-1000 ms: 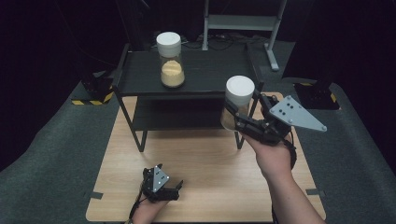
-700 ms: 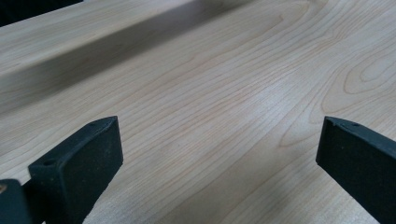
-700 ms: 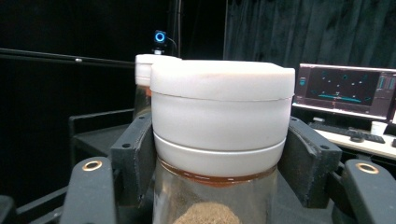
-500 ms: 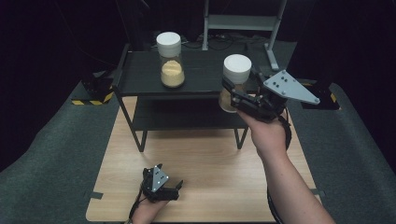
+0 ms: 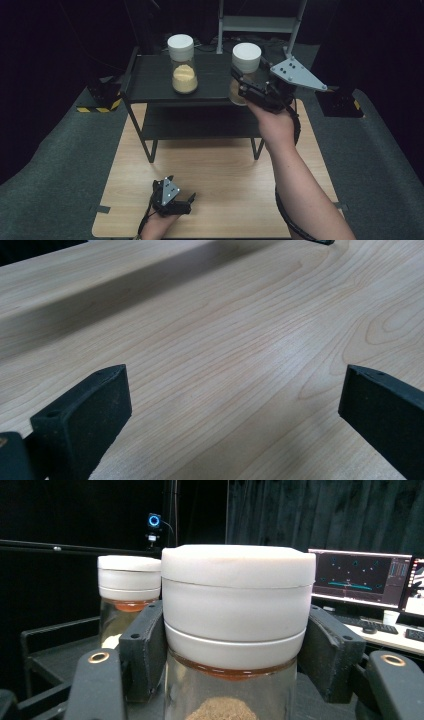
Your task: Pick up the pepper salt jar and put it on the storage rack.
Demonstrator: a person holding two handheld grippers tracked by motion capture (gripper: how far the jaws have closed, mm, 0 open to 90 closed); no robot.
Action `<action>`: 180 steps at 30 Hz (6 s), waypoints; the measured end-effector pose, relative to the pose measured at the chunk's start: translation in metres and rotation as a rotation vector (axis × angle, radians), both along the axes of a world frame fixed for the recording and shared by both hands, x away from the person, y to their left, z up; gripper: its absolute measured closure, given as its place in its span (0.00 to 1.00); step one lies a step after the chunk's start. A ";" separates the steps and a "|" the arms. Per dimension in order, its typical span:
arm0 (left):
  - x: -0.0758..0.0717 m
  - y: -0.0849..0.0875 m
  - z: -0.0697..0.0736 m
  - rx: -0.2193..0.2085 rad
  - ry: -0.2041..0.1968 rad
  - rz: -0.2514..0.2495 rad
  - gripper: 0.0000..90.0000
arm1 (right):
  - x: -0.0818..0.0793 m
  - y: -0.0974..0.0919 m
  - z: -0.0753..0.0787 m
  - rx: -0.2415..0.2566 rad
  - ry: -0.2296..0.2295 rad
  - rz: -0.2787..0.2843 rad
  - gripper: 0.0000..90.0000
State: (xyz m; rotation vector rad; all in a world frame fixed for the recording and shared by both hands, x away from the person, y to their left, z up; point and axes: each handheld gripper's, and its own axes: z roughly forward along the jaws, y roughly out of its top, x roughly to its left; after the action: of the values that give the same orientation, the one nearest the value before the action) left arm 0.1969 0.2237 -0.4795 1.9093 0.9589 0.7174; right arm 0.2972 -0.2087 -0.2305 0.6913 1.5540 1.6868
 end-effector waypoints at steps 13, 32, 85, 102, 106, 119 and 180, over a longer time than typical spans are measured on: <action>0.000 0.003 -0.001 -0.013 0.001 -0.006 0.01 | 0.022 0.014 -0.004 0.018 0.013 -0.024 0.38; 0.000 0.005 -0.001 -0.025 0.001 -0.006 0.01 | 0.040 0.027 -0.003 0.009 0.041 -0.042 0.38; -0.002 0.003 -0.002 -0.014 -0.007 -0.001 0.01 | 0.012 0.024 -0.006 0.028 0.035 -0.063 0.00; -0.002 0.002 -0.002 -0.015 -0.007 0.000 0.01 | -0.016 0.000 -0.029 0.018 -0.007 -0.034 0.00; -0.002 0.002 -0.002 -0.013 -0.007 0.000 0.01 | -0.024 -0.006 -0.034 0.012 -0.014 -0.033 0.00; -0.002 0.000 -0.001 -0.001 -0.006 -0.004 0.01 | -0.048 -0.020 -0.059 -0.056 -0.022 -0.027 0.00; -0.004 -0.004 -0.002 0.027 -0.026 -0.009 0.01 | -0.094 -0.072 -0.260 -0.488 0.312 -0.138 0.00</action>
State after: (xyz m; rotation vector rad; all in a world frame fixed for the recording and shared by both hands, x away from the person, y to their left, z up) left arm 0.1925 0.2198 -0.4810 1.9218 0.9278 0.7517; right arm 0.2028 -0.2804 -0.4904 0.8002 1.9879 1.0689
